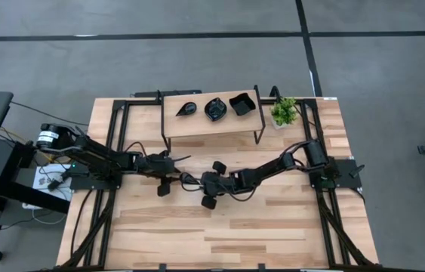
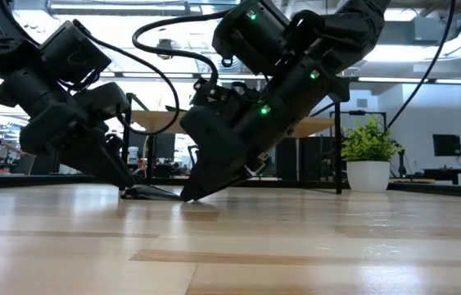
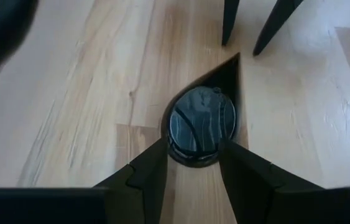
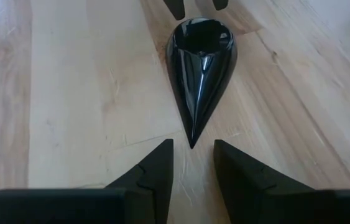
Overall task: Pick & Place Mini shaped plates
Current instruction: Stack the black drop shaped plate on the black drop shaped plate on the shelf
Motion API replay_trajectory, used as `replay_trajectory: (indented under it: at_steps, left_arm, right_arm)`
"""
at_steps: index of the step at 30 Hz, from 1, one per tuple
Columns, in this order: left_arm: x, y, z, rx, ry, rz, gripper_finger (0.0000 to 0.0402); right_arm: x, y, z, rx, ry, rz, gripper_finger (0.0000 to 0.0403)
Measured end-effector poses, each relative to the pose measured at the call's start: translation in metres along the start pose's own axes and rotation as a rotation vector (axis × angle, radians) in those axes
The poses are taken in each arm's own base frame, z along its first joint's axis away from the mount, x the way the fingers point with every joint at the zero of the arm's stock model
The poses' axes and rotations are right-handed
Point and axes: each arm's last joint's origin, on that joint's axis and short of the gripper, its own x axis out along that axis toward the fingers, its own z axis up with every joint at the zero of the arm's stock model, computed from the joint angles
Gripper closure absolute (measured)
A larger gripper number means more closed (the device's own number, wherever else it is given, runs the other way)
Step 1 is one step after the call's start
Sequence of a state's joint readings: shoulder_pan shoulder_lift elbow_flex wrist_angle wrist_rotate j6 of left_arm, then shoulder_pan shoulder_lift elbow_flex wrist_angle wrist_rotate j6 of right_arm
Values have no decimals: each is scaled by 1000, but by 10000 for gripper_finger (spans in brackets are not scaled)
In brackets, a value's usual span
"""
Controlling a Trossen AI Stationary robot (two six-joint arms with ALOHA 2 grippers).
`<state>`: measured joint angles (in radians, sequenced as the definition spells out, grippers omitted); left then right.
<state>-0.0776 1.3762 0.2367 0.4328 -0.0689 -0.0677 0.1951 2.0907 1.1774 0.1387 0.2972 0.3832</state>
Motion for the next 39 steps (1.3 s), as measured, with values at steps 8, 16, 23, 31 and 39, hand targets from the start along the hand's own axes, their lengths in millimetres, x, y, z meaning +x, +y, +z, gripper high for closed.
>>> replay_trajectory:
  at_steps: [8,16,23,31,39]
  left_arm:
    - [-1,-9,-2,32,11,-48,256]
    - [-1,-6,-1,118,7,19,256]
    - [-1,-5,-2,220,20,52,256]
    - [-1,-7,-1,243,0,13,256]
    - [-1,-7,0,243,-4,7,256]
  right_arm:
    - [-1,2,-1,-5,6,8,291]
    - [-1,2,-1,-4,7,12,291]
    - [-1,3,-1,-4,13,27,291]
    - [-1,3,-1,-4,16,36,291]
    - [-1,3,-2,-4,17,37,291]
